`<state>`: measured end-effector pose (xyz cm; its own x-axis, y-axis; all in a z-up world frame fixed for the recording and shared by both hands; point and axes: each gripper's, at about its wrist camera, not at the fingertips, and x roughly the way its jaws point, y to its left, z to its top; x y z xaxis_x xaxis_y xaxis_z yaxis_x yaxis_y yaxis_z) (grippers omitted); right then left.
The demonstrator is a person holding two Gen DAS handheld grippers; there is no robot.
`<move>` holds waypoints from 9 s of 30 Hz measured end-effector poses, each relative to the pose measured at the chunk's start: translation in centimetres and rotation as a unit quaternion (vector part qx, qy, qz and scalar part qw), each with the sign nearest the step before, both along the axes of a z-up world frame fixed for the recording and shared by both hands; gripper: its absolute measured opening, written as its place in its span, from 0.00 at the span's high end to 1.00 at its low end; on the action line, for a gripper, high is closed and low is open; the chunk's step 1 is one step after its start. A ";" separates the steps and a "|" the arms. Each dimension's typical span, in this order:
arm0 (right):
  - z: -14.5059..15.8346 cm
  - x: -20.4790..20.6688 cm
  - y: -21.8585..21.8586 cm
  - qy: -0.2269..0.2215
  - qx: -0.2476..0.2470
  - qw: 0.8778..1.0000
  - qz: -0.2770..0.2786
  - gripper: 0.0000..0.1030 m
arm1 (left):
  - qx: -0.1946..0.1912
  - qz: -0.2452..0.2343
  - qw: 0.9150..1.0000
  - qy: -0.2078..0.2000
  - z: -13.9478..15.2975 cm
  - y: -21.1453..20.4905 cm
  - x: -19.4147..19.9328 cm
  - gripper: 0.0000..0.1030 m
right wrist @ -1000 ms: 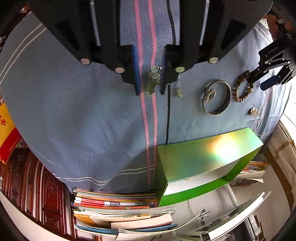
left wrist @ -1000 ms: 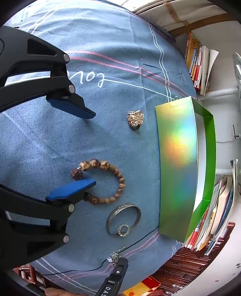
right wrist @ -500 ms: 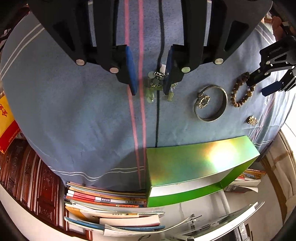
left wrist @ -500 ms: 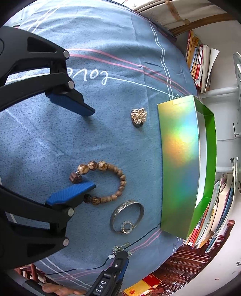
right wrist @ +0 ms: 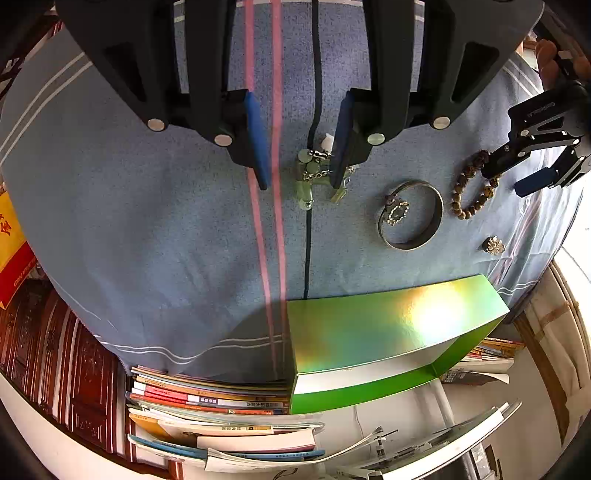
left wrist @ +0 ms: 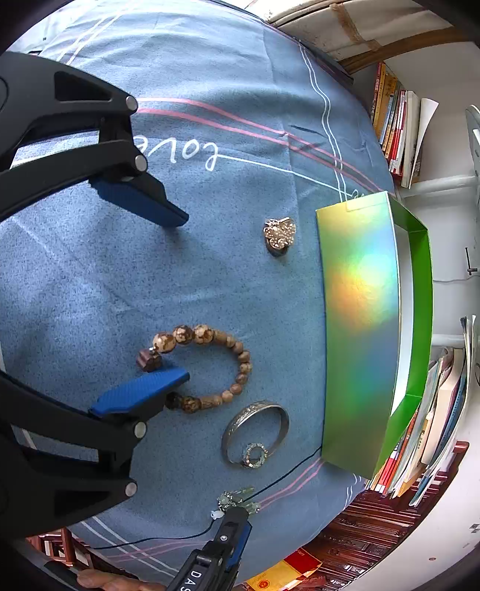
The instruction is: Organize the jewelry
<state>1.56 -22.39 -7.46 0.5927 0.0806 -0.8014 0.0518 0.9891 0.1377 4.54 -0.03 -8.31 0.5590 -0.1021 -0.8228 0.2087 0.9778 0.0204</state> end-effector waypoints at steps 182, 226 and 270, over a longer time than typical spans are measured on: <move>8.3 16.2 5.1 -0.096 -0.021 0.994 0.057 0.93 | -0.033 0.009 0.994 -0.105 11.8 0.2 15.0 0.89; -0.4 7.1 7.7 0.006 -0.003 0.991 0.135 0.96 | -0.027 0.113 0.993 -0.025 3.6 8.1 6.0 0.40; 0.3 2.2 1.1 -0.020 0.020 0.999 0.030 0.81 | -0.040 -0.019 0.999 -0.005 1.6 0.5 0.9 0.62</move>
<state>3.77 -21.33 -7.12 0.6171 0.1479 -0.7729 -0.0133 0.9840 0.1777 5.47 0.46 -6.69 0.5616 -0.1896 -0.8054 0.2468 0.9675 -0.0557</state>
